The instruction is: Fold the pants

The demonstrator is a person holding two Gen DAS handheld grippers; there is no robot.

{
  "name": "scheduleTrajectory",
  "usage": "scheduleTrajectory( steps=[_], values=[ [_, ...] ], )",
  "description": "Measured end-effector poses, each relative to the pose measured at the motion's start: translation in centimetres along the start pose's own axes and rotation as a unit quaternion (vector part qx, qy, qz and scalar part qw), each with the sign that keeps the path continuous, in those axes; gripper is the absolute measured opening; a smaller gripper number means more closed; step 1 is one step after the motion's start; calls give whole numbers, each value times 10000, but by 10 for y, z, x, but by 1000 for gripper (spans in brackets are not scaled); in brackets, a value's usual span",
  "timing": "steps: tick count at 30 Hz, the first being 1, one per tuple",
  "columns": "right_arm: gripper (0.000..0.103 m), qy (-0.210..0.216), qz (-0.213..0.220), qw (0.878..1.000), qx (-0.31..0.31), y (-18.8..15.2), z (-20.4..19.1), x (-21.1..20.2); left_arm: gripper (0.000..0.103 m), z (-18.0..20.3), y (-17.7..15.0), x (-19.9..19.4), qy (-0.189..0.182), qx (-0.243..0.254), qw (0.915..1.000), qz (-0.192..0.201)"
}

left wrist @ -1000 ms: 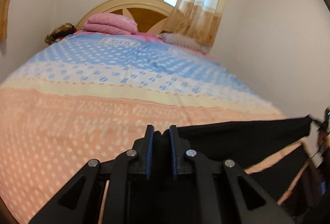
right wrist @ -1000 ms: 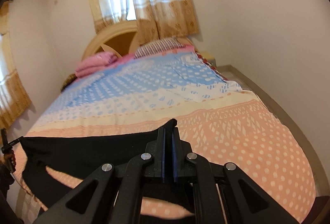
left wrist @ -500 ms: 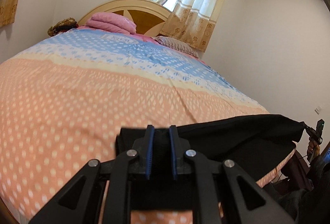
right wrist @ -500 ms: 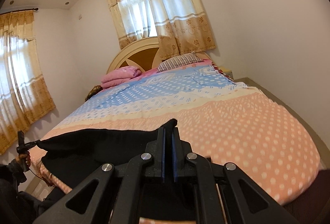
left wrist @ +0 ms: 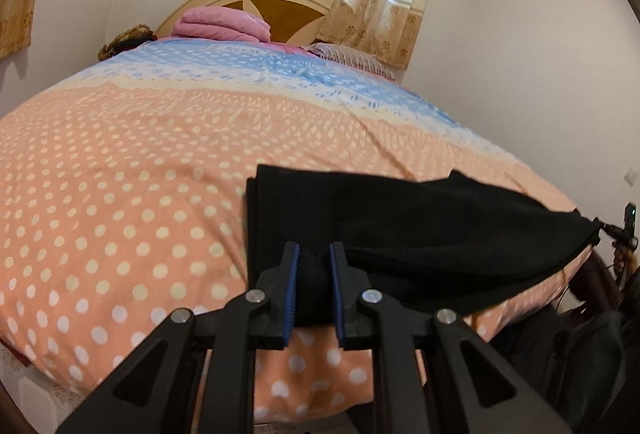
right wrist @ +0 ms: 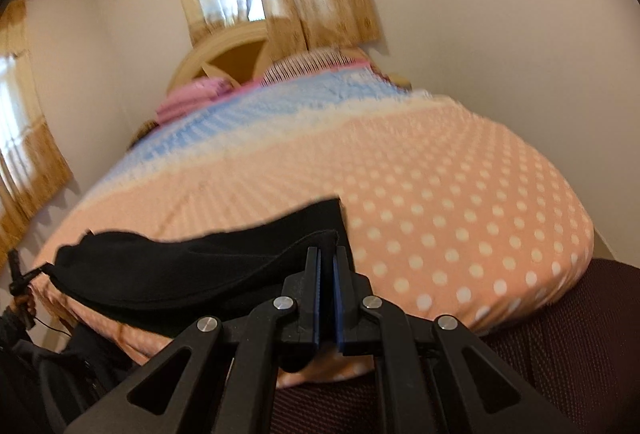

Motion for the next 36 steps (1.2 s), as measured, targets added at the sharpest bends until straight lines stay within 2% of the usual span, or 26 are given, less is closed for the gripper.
scheduleTrajectory(
  steps=[2,3,5,6,7,8,12,14,16,19,22,24,26,30,34,36],
  values=[
    [7,-37,-73,10000,-5,-4,3,0,28,1,-4,-6,122,119,9999,-27],
    [11,-73,-123,9999,0,-6,4,-1,32,2,-6,-9,216,186,9996,-58],
    [28,-192,-100,9998,-8,-8,8,-7,49,3,-11,-18,502,404,9978,-124],
    [40,-191,-85,9998,37,-9,11,-12,53,2,-13,-22,631,470,9968,-134],
    [47,-186,-74,9998,81,-10,13,-15,59,-2,-16,-27,878,521,9947,-148],
    [48,-172,-44,9998,134,-11,16,-21,59,-7,-19,-30,1094,524,9925,-181],
    [48,-176,139,9996,186,-14,17,-47,58,-33,-28,-42,1482,146,9884,-283],
    [48,-149,214,9994,211,-14,12,-58,57,-40,-30,-46,1549,-27,9877,-230],
    [48,-23,282,9995,169,-12,-1,-65,57,-42,-26,-50,1357,-263,9904,-74],
    [48,185,311,9992,-154,-3,-39,-65,57,-31,-8,-44,980,-349,9946,48],
    [48,458,256,9968,-598,0,-88,-54,56,-18,16,-19,624,-410,9972,-52],
    [48,716,197,9939,-810,-2,-119,-44,49,-17,25,4,452,-452,9975,-307],
    [48,1007,56,9902,-965,-8,-149,-27,43,-18,31,25,525,-403,9965,-503],
    [48,1392,-313,9831,-1143,-27,-200,14,43,-27,35,47,417,-682,9947,-641],
    [48,1656,-639,9775,-1138,-49,-232,46,41,-34,35,56,362,-923,9921,-775],
    [48,1744,-780,9749,-1141,-63,-243,58,28,-35,36,55,285,-969,9921,-739]
  ],
)
Point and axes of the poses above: each gripper's, at about its wrist camera, not at the fingertips, and x roughly the way its jaws point, z to its right, y to its top, the point moved 2 cm from there along x, roughly the way its jaws point, and after that the axes turned 10 degrees about x, right-handed, at the moved point
